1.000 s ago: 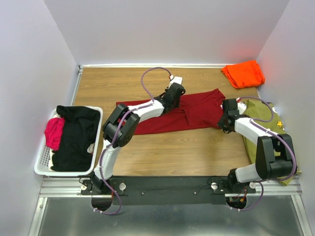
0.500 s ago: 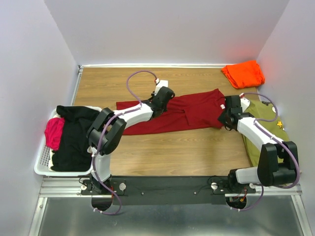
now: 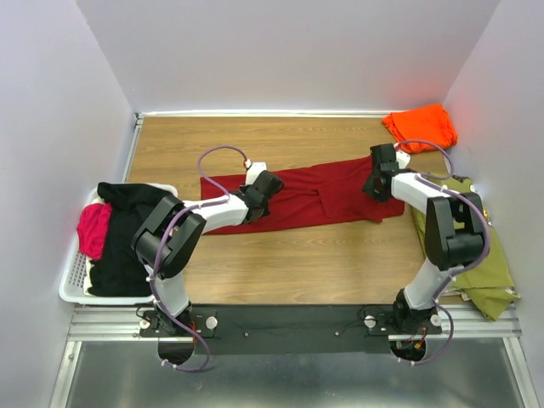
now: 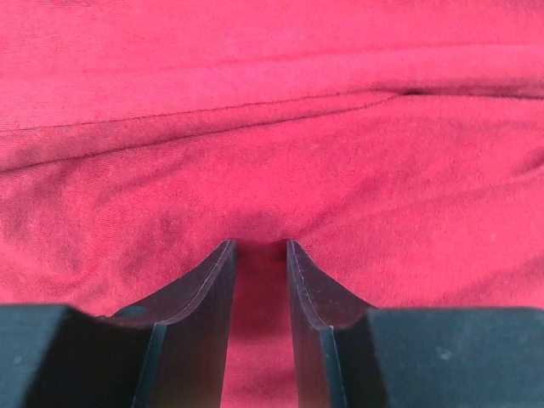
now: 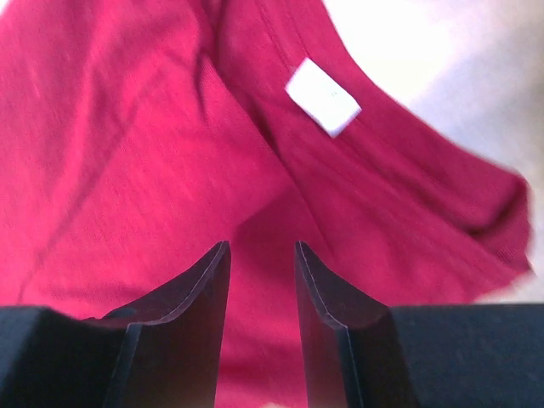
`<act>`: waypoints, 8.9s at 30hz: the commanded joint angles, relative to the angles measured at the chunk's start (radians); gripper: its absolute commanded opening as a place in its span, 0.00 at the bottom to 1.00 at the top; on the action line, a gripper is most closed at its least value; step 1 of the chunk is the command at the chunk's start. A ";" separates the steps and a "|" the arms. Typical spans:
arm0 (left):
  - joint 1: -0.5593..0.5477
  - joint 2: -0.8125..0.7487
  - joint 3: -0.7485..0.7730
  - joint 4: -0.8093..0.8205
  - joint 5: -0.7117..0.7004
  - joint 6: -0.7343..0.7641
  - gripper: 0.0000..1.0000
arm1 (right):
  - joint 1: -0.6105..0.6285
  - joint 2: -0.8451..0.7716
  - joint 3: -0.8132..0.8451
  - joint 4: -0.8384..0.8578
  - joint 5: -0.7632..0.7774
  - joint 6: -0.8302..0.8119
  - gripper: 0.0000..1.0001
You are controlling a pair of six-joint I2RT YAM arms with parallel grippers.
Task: Fold and stack the t-shirts
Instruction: Rotate the tshirt 90 degrees, then grab the bottom of the folded rectangular tshirt with both arms
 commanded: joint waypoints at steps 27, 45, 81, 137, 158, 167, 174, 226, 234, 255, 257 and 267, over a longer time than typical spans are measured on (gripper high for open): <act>-0.109 -0.122 -0.208 -0.094 0.142 -0.126 0.36 | 0.005 0.490 0.567 -0.085 -0.013 -0.139 0.45; -0.091 0.017 0.398 0.053 0.062 0.260 0.40 | 0.007 -0.067 0.300 -0.083 -0.019 -0.141 0.45; -0.020 0.763 1.102 -0.075 0.446 0.288 0.66 | 0.047 -0.422 -0.197 0.015 -0.249 -0.111 0.45; 0.326 0.248 0.705 -0.054 0.209 0.214 0.61 | 1.011 0.223 0.032 0.009 -0.084 -0.013 0.45; 0.325 0.170 0.556 -0.046 0.195 0.185 0.61 | 1.038 -0.430 -0.548 -0.254 -0.042 0.470 0.43; 0.276 -0.071 0.230 -0.022 0.198 0.089 0.60 | 1.038 -0.638 -0.558 -0.367 0.116 0.619 0.43; 0.072 -0.344 -0.071 0.009 0.165 0.003 0.60 | 1.041 -0.593 -0.443 -0.372 0.208 0.530 0.43; -0.043 0.403 0.581 -0.263 0.086 -0.071 0.66 | 0.964 -0.487 -0.169 -0.594 0.633 0.587 0.49; -0.048 0.162 0.382 -0.174 0.085 -0.056 0.65 | 0.962 -0.463 -0.162 -0.568 0.597 0.574 0.49; -0.169 -0.427 -0.341 -0.105 0.160 -0.213 0.64 | 0.964 -0.467 -0.412 -0.090 0.237 0.413 0.46; -0.171 -0.462 -0.379 -0.117 0.177 -0.226 0.64 | 0.964 -0.471 -0.439 -0.074 0.212 0.424 0.46; -0.174 -0.542 -0.462 -0.102 0.252 -0.235 0.64 | 0.965 -0.426 -0.505 -0.033 0.119 0.496 0.41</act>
